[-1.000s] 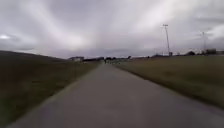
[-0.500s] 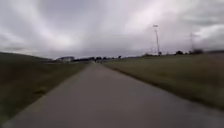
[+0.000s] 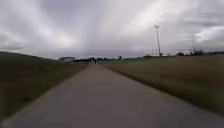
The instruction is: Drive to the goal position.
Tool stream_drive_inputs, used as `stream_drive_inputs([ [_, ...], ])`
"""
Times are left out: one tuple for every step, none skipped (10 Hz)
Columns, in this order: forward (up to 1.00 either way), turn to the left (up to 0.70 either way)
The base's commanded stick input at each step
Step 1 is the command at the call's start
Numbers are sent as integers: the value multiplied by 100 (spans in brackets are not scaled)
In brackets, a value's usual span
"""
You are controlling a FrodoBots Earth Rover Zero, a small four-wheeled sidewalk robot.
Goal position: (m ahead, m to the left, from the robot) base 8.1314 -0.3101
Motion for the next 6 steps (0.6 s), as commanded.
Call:
stream_drive_inputs([
  [70, 0],
  [70, 4],
  [70, 18],
  [70, 32],
  [70, 0],
  [70, 0],
])
